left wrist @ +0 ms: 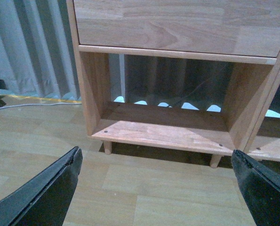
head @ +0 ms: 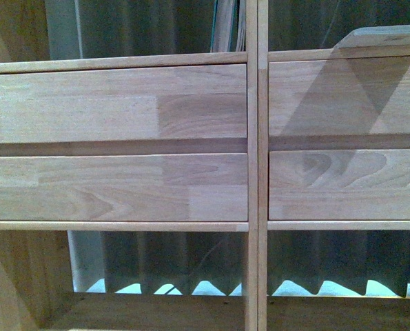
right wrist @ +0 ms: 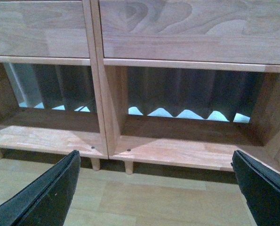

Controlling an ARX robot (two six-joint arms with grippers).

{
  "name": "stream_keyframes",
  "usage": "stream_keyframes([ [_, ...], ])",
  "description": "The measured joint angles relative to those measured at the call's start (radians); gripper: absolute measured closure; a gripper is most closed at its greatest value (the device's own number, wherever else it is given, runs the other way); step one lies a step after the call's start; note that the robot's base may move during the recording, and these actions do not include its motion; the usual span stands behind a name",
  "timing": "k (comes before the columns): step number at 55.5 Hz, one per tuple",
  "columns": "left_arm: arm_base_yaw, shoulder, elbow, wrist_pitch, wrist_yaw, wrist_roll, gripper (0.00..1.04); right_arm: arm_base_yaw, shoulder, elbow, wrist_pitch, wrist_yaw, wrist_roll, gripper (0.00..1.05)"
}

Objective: Organize books on shelf

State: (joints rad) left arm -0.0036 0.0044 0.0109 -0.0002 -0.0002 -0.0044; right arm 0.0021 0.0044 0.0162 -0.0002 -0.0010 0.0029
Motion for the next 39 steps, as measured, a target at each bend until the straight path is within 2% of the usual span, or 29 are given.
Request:
stream_keyframes([
  [39, 0.000, 0.001, 0.000, 0.000, 0.000, 0.000, 0.07, 0.000, 0.000, 0.000, 0.000, 0.000, 0.000, 0.07],
])
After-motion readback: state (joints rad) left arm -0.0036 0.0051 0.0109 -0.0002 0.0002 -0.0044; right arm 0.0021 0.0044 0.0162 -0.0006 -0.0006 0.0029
